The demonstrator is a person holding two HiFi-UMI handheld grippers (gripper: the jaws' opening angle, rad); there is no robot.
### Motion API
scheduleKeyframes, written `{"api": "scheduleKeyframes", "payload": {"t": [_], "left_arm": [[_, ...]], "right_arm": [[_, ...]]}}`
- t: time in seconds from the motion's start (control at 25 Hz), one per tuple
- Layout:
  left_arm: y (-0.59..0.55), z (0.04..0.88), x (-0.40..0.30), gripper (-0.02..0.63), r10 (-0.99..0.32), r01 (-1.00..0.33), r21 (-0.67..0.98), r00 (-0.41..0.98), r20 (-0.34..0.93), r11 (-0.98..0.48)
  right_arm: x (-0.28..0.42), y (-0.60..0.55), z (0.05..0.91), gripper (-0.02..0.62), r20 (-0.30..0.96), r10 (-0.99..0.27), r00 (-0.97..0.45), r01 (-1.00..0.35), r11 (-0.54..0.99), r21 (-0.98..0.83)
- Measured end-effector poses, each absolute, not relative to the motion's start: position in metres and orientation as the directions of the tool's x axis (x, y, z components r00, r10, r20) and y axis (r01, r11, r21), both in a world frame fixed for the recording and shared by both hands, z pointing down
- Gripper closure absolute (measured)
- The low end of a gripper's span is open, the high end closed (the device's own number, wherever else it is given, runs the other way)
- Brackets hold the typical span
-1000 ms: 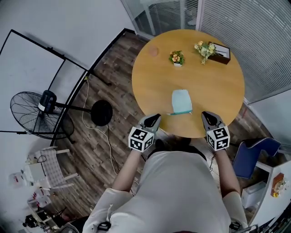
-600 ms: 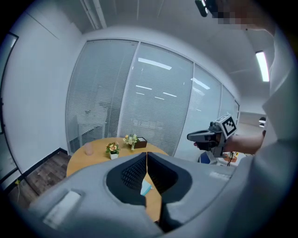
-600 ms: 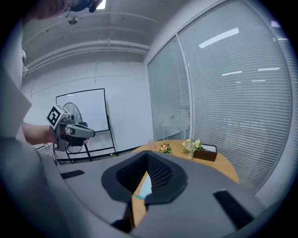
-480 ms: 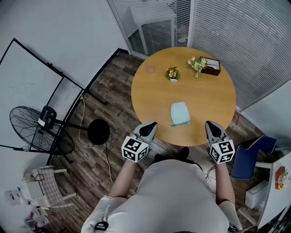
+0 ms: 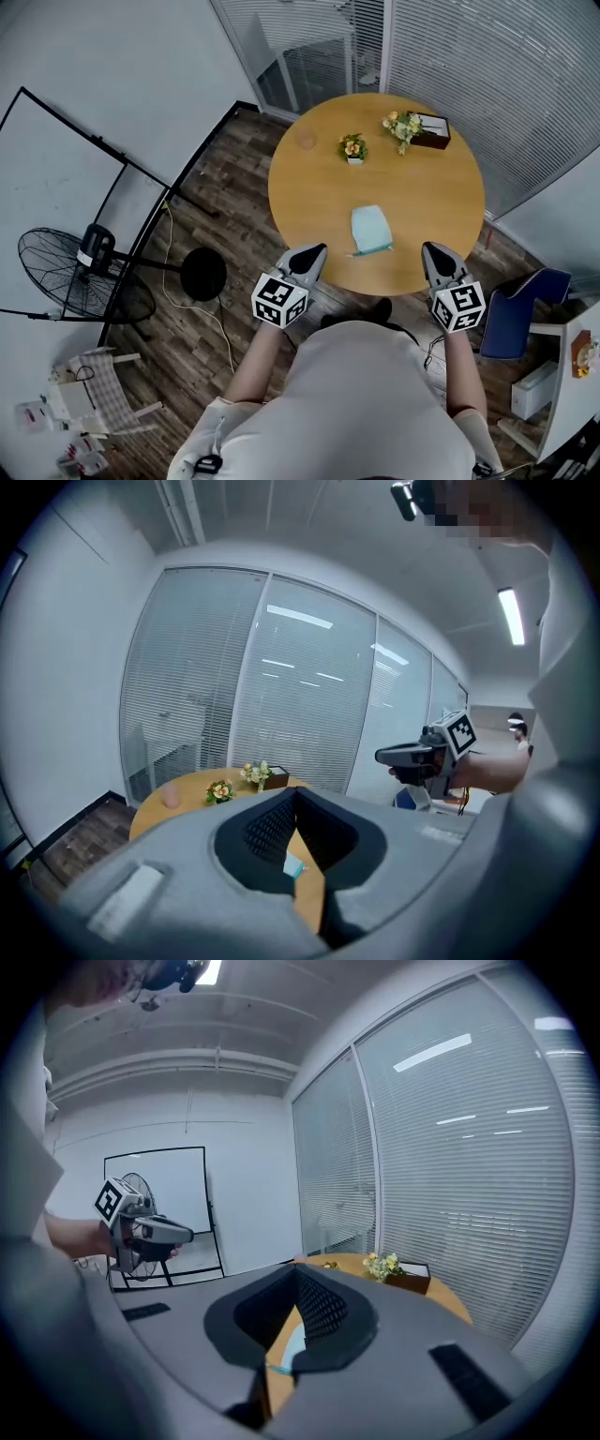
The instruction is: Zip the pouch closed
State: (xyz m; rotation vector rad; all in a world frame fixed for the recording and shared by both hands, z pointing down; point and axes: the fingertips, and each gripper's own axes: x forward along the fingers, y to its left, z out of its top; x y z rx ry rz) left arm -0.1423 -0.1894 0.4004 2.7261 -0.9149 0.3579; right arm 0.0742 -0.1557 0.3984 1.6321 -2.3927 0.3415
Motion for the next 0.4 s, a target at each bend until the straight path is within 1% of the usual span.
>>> {"api": "scheduleKeyframes", "payload": {"t": [0.4], "left_arm": [[-0.1845, 0.3941, -0.1387, 0.588, -0.559, -0.617, 0.169, 0.777, 0.289, -0.769]], "right_arm": [[0.0786, -0.1486, 0.3946, 0.592, 0.305, -0.882, -0.36, -0.931, 0.358, -0.065]]}}
